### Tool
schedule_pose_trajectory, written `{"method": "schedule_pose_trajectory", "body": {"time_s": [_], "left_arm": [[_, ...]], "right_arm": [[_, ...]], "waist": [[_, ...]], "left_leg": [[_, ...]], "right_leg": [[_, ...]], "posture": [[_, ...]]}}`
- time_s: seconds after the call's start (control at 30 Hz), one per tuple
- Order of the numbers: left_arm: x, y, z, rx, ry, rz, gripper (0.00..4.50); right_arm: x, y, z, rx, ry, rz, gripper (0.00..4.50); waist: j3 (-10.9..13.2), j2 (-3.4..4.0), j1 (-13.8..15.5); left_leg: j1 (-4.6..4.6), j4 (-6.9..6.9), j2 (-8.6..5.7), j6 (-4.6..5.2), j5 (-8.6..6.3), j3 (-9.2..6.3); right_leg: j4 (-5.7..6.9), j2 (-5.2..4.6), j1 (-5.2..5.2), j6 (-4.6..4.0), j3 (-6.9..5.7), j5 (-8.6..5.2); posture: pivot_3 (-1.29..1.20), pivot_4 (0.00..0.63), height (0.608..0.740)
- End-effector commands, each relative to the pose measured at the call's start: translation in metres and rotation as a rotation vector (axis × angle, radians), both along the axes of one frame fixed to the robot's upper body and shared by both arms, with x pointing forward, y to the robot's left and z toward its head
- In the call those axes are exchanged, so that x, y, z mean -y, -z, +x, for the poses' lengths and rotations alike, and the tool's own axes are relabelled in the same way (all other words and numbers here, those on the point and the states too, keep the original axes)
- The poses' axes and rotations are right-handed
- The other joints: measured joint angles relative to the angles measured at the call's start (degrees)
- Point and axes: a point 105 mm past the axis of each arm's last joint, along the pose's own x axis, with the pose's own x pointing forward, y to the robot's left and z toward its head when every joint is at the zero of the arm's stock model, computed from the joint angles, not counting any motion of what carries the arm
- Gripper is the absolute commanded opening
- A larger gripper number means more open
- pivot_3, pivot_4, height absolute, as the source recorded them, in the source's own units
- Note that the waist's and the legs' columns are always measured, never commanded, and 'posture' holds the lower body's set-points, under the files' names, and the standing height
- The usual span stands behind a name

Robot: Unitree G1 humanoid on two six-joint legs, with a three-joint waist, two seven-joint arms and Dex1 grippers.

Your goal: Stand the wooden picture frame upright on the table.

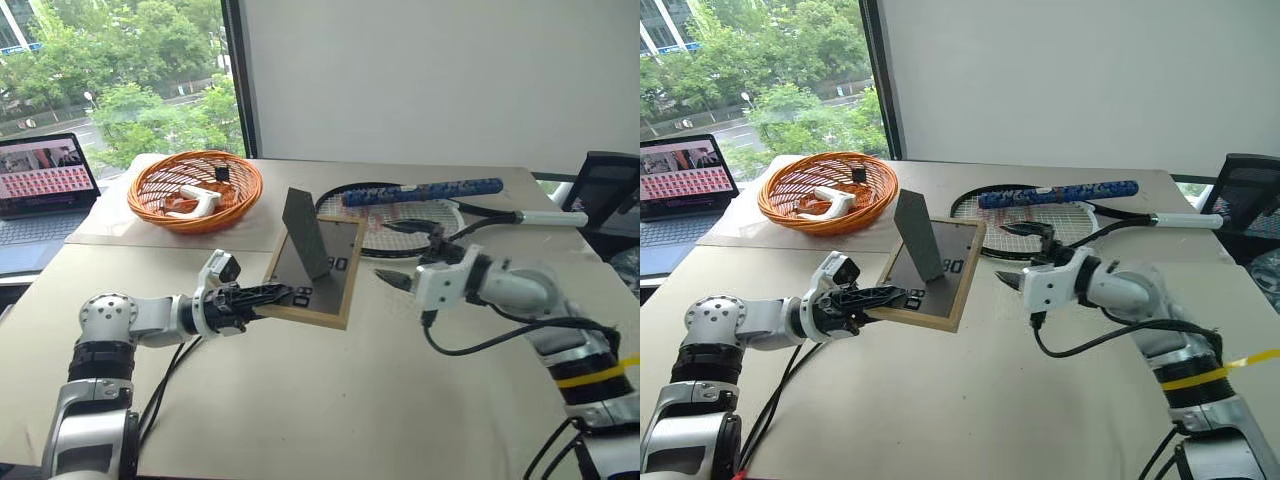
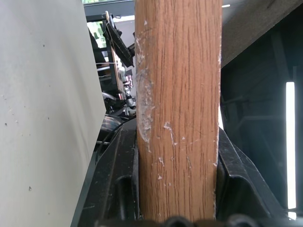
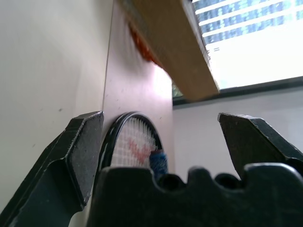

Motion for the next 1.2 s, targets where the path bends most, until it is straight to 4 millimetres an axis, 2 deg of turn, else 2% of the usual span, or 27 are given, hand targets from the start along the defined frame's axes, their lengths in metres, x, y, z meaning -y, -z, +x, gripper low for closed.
{"method": "schedule_pose_trajectory", "body": {"time_s": [0.03,0.17,0.2,0.27,0.4,0.43,0.5,0.53,0.6,0.63,0.73,0.8,0.87,0.9,0.97,1.03,1.07,1.13,1.2], "left_arm": [[0.002,-0.013,-0.003,0.051,0.034,-0.029,1.19],[0.003,-0.011,-0.003,0.056,0.031,-0.013,1.19],[0.003,-0.011,-0.004,0.067,0.032,-0.005,1.19],[0.004,-0.011,-0.006,0.095,0.030,0.006,1.19],[0.002,-0.011,-0.010,0.152,0.006,0.026,1.19],[0.001,-0.011,-0.011,0.160,0.002,0.030,1.19],[-0.005,-0.012,-0.012,0.188,-0.027,0.037,2.19],[-0.010,-0.015,-0.014,0.213,-0.046,0.038,2.37],[-0.020,-0.021,-0.015,0.274,-0.099,0.042,3.20],[-0.027,-0.025,-0.014,0.315,-0.145,0.053,3.37],[-0.048,-0.032,-0.011,0.443,-0.283,0.141,4.41],[-0.063,-0.038,-0.005,0.527,-0.398,0.195,4.50],[-0.077,-0.044,-0.013,0.595,-0.427,0.219,4.50],[-0.080,-0.044,-0.015,0.621,-0.429,0.248,4.50],[-0.088,-0.042,-0.012,0.669,-0.489,0.313,4.50],[-0.096,-0.032,-0.007,0.786,-0.571,0.472,4.50],[-0.096,-0.026,-0.008,0.838,-0.578,0.534,4.50],[-0.093,-0.020,-0.013,0.903,-0.569,0.583,4.50],[-0.090,-0.017,-0.017,0.937,-0.555,0.591,4.50]], "right_arm": [[-0.018,-0.023,-0.010,0.139,-0.070,0.058,4.47],[-0.022,-0.023,-0.012,0.142,-0.092,0.082,4.47],[-0.023,-0.022,-0.012,0.130,-0.099,0.088,3.97],[-0.023,-0.022,-0.013,0.122,-0.105,0.095,3.61],[-0.022,-0.021,-0.013,0.114,-0.105,0.093,2.23],[-0.021,-0.020,-0.012,0.110,-0.104,0.092,2.05],[-0.019,-0.019,-0.011,0.103,-0.099,0.094,2.01],[-0.018,-0.019,-0.009,0.099,-0.095,0.096,1.95],[-0.015,-0.020,-0.007,0.094,-0.085,0.103,1.43],[-0.013,-0.021,-0.005,0.090,-0.078,0.106,1.39],[-0.007,-0.023,0.000,0.079,-0.064,0.114,1.32],[-0.004,-0.024,0.003,0.064,-0.057,0.131,1.31],[-0.001,-0.025,0.006,0.034,-0.054,0.155,1.31],[0.000,-0.026,0.008,-0.005,-0.053,0.187,1.31],[0.000,-0.027,0.012,-0.193,-0.065,0.324,1.31],[-0.003,-0.023,0.012,-0.540,-0.122,0.489,1.30],[-0.006,-0.016,0.009,-0.732,-0.149,0.519,1.30],[-0.008,-0.001,0.007,-0.989,-0.135,0.540,1.30],[-0.006,0.008,0.010,-1.101,-0.084,0.550,1.30]], "waist": [[0.0,0.00,0.2],[0.0,0.01,0.3],[0.0,0.01,0.4],[0.0,0.01,0.4],[0.0,0.02,0.3],[0.0,0.02,0.2],[0.0,0.02,0.0],[0.0,0.02,0.0],[0.0,0.02,0.0],[0.0,0.02,0.0],[0.0,0.03,0.0],[0.0,0.03,0.1],[0.0,0.01,0.1],[0.1,0.01,0.1],[0.1,0.03,0.0],[0.1,0.04,0.0],[0.1,0.05,0.1],[0.1,0.05,0.3],[0.1,0.05,0.3]], "left_leg": [[0.00,0.00,0.00,-0.02,0.01,-0.02],[0.01,0.03,0.00,-0.04,0.04,-0.05],[0.01,0.03,0.00,-0.03,0.05,-0.09],[0.01,0.04,0.00,-0.01,0.07,-0.11],[0.02,0.03,0.00,-0.01,0.09,-0.13],[0.05,0.03,0.00,-0.01,0.09,-0.14],[0.05,0.02,0.01,-0.01,0.09,-0.15],[0.05,0.02,0.01,-0.01,0.09,-0.18],[0.05,0.03,0.02,-0.01,0.11,-0.19],[0.05,0.03,0.02,-0.01,0.12,-0.20],[0.08,0.03,0.02,-0.01,0.12,-0.21],[0.08,0.03,0.02,-0.01,0.11,-0.21],[0.08,0.03,0.02,-0.01,0.12,-0.20],[0.08,0.03,0.02,-0.01,0.11,-0.20],[0.08,0.01,0.02,0.00,0.11,-0.20],[0.10,0.00,0.03,0.00,0.11,-0.20],[0.11,0.00,0.04,0.00,0.11,-0.20],[0.11,0.01,0.05,0.00,0.11,-0.20],[0.11,0.01,0.07,0.01,0.11,-0.20]], "right_leg": [[0.00,0.00,0.02,0.00,-0.02,0.00],[0.00,-0.01,0.10,-0.01,-0.10,0.01],[0.00,-0.01,0.14,-0.01,-0.15,0.00],[0.01,-0.01,0.15,-0.01,-0.17,0.01],[0.01,-0.01,0.19,-0.02,-0.19,0.01],[0.00,-0.01,0.22,-0.02,-0.19,0.01],[0.02,-0.01,0.21,-0.02,-0.21,0.01],[0.03,0.00,0.21,-0.03,-0.23,0.02],[0.04,0.00,0.22,-0.05,-0.25,0.03],[0.04,-0.01,0.23,-0.05,-0.26,0.03],[0.02,-0.02,0.28,-0.05,-0.27,0.03],[0.02,-0.02,0.28,-0.05,-0.28,0.03],[0.00,-0.04,0.29,-0.06,-0.28,0.03],[0.00,-0.03,0.29,-0.06,-0.28,0.03],[-0.03,-0.04,0.29,-0.07,-0.28,0.02],[-0.02,-0.04,0.32,-0.07,-0.29,0.02],[-0.02,-0.03,0.35,-0.08,-0.29,0.03],[-0.02,-0.03,0.38,-0.09,-0.30,0.03],[-0.03,-0.03,0.38,-0.10,-0.33,0.04]], "posture": [[0.00,0.150,0.723],[0.00,0.150,0.723],[0.00,0.150,0.723],[0.00,0.150,0.723],[0.00,0.150,0.723],[0.00,0.150,0.723],[0.00,0.150,0.723],[0.00,0.150,0.723],[0.00,0.150,0.723],[0.00,0.150,0.723],[0.00,0.150,0.723],[0.00,0.150,0.723],[0.00,0.150,0.723],[0.00,0.150,0.723],[0.00,0.150,0.723],[0.00,0.150,0.723],[0.00,0.150,0.723],[0.00,0.150,0.723],[0.00,0.150,0.723]]}}
